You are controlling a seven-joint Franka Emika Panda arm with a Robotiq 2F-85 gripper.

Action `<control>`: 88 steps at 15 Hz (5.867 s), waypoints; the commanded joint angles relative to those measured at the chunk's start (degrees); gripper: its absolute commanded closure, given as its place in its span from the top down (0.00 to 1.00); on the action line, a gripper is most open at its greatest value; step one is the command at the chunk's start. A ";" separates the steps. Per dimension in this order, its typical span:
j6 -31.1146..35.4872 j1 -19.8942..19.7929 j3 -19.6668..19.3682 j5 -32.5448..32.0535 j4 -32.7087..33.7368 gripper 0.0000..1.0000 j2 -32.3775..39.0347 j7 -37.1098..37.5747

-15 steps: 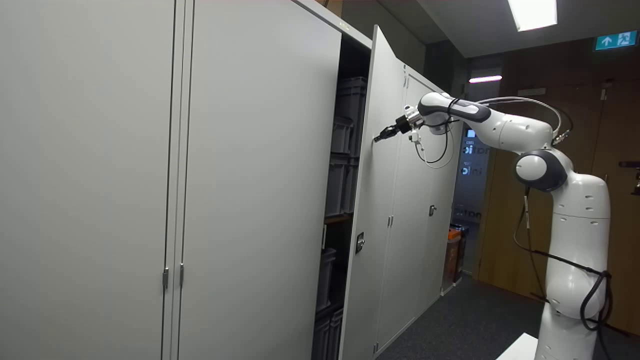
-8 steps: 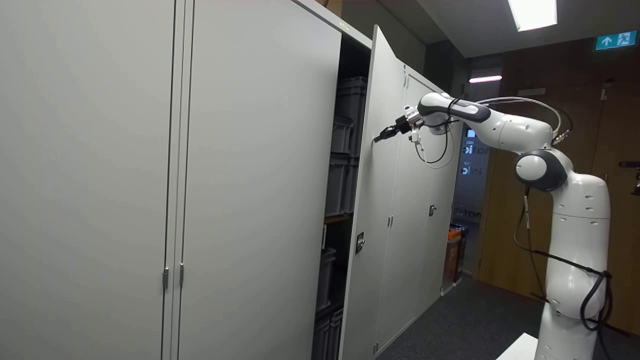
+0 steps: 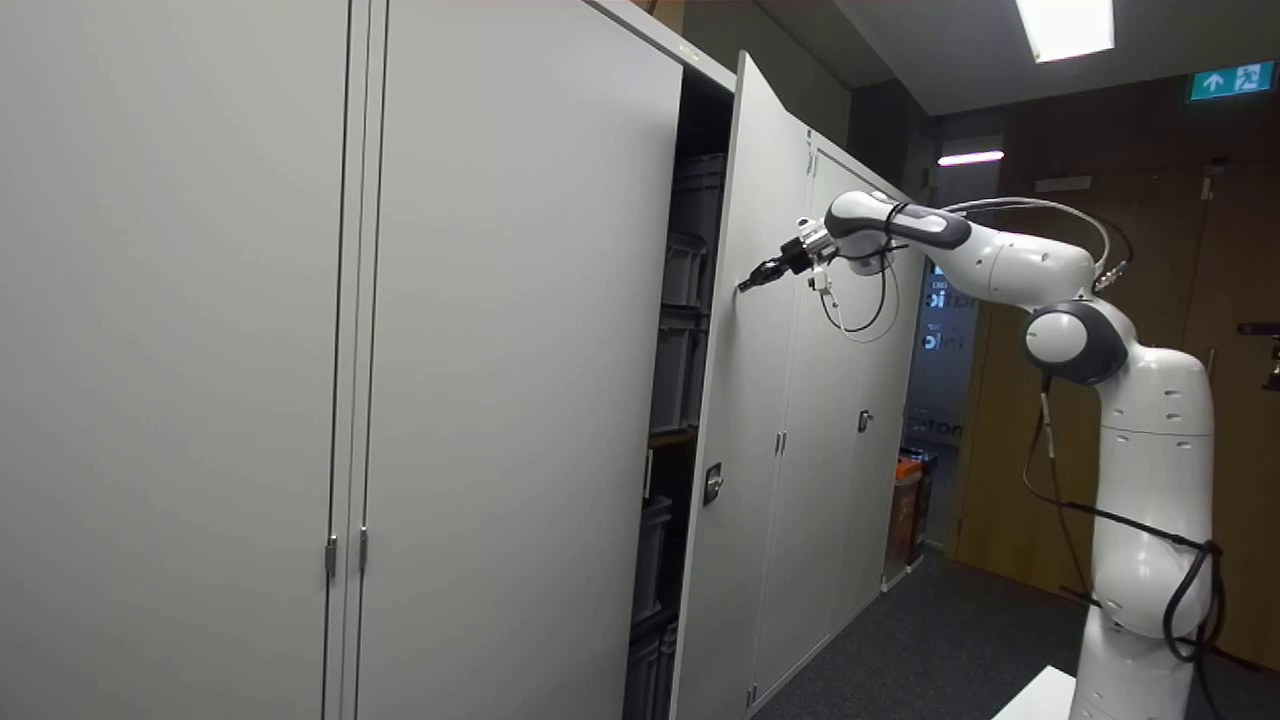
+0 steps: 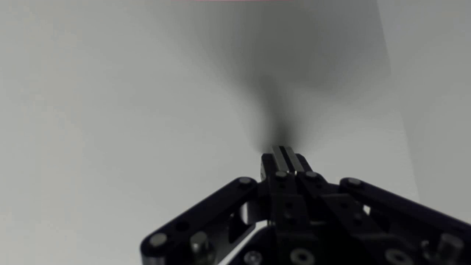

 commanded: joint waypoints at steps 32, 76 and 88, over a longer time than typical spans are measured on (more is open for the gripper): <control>7.76 2.51 1.47 -0.64 13.68 0.00 15.85 -5.12; 4.18 2.59 1.27 -3.16 27.71 0.00 26.58 -5.12; 5.22 3.24 0.41 -4.18 23.49 0.00 21.39 -4.52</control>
